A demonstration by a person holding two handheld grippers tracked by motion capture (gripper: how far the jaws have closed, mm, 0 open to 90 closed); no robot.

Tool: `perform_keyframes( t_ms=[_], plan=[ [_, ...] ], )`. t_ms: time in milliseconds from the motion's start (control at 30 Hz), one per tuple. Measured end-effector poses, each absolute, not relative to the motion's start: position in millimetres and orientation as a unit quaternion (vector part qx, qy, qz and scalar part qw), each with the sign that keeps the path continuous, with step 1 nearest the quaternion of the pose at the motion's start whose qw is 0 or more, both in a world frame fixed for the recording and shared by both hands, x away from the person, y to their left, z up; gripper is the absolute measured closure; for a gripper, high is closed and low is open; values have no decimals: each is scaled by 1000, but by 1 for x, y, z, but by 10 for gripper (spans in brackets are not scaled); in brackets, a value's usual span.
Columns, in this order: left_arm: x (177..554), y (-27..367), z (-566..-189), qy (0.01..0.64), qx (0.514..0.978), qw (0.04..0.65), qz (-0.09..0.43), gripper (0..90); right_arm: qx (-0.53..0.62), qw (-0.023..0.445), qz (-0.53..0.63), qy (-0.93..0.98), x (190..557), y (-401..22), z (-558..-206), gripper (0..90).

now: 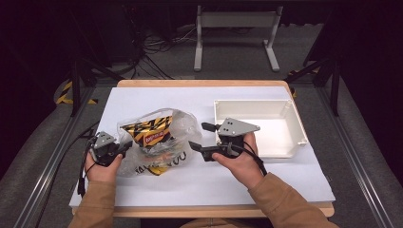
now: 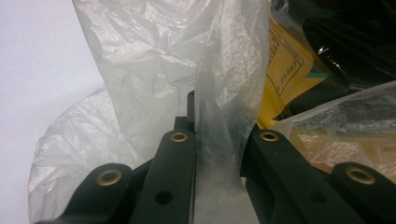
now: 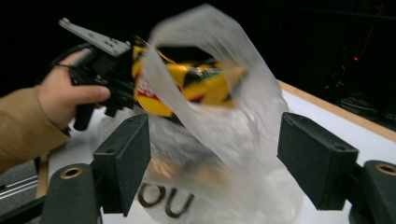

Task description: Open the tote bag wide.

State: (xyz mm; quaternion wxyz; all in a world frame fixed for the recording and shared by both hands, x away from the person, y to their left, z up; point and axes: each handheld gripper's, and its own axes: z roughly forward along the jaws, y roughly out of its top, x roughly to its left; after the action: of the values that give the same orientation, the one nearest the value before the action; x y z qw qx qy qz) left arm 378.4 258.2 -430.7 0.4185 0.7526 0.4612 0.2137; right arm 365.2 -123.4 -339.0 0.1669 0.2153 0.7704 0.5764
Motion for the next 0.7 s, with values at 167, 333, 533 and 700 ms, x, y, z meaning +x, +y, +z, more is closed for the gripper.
perform_keyframes(
  t_ms=[167,333,533,700],
  plan=[
    [377,258,-430,461,751,421,215,833,202,141,595,765,364,-113,-326,286],
    [377,258,-430,460,751,421,216,831,170,165,582,778,363,-103,-316,730],
    [376,260,-429,458,752,422,218,832,188,199,580,767,373,-108,-317,885],
    [376,259,-430,458,752,422,217,831,226,224,568,759,382,-120,-322,893]
  ],
)
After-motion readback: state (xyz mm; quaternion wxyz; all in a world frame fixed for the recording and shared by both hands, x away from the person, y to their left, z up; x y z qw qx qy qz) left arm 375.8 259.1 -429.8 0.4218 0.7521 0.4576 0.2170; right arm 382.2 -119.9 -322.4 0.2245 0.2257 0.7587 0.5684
